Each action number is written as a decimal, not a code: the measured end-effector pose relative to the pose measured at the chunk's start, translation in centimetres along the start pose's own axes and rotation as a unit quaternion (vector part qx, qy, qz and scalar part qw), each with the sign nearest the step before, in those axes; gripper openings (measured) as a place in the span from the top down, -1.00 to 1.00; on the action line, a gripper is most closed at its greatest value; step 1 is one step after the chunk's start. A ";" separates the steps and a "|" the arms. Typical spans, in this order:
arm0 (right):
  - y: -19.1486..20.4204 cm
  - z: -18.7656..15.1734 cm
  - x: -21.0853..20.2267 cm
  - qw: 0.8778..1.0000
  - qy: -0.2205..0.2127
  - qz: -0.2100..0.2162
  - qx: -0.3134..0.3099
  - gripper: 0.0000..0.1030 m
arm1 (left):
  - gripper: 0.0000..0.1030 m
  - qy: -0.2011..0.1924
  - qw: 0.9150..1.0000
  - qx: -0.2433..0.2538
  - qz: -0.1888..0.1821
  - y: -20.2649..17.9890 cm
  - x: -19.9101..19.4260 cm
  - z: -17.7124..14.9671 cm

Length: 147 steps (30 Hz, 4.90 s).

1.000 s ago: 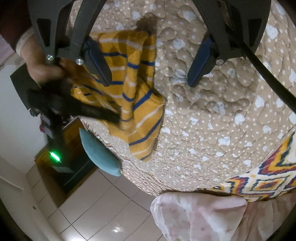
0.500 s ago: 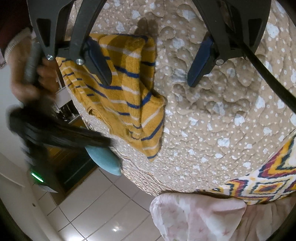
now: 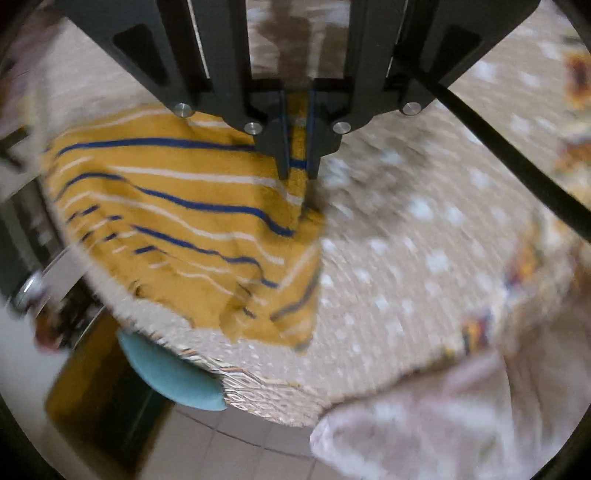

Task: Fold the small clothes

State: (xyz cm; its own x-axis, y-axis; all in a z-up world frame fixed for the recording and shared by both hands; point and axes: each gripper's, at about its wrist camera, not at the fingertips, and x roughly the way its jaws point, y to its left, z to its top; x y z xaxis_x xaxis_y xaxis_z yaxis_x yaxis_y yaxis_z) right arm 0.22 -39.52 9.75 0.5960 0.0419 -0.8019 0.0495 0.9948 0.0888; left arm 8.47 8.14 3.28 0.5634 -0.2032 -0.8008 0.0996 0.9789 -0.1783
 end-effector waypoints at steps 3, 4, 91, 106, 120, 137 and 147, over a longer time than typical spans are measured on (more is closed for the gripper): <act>-4.2 -1.7 -0.8 0.999 -0.011 0.005 0.051 -0.12 | 1.00 -0.010 0.996 0.000 0.083 0.7 -0.8 0.7; -5.1 -2.1 -0.8 0.998 -0.014 0.013 0.067 -0.12 | 1.00 -0.013 0.996 -0.005 0.090 1.1 -1.0 0.6; -5.3 -1.0 14.6 0.890 -0.082 0.289 0.343 1.00 | -0.79 -0.033 0.999 -0.009 -0.026 -5.1 5.1 2.1; -5.7 -2.9 7.1 0.923 -0.085 0.249 0.282 0.02 | -0.79 -0.057 0.998 -0.034 0.006 -5.1 -7.5 -7.2; -7.5 -12.1 2.8 0.958 -0.115 0.168 0.199 0.10 | -1.00 -0.052 0.996 -0.017 0.071 -5.7 -3.0 -11.0; -7.0 -11.9 3.4 0.961 -0.117 0.167 0.186 0.03 | -1.00 -0.074 0.995 -0.016 0.065 -5.7 -3.2 -11.6; -7.1 -11.8 3.5 0.960 -0.118 0.168 0.188 0.03 | -1.00 -0.081 0.995 -0.020 0.057 -5.5 -3.3 -11.7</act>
State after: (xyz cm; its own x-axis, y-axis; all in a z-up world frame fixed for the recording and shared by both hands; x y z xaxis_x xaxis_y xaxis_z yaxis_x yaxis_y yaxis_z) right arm -7.47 -45.31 -0.65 0.7915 0.2883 -0.5389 0.0829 0.8229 0.5621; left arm -3.54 3.16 0.24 0.6947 -0.0808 -0.7148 -0.0041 0.9932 -0.1163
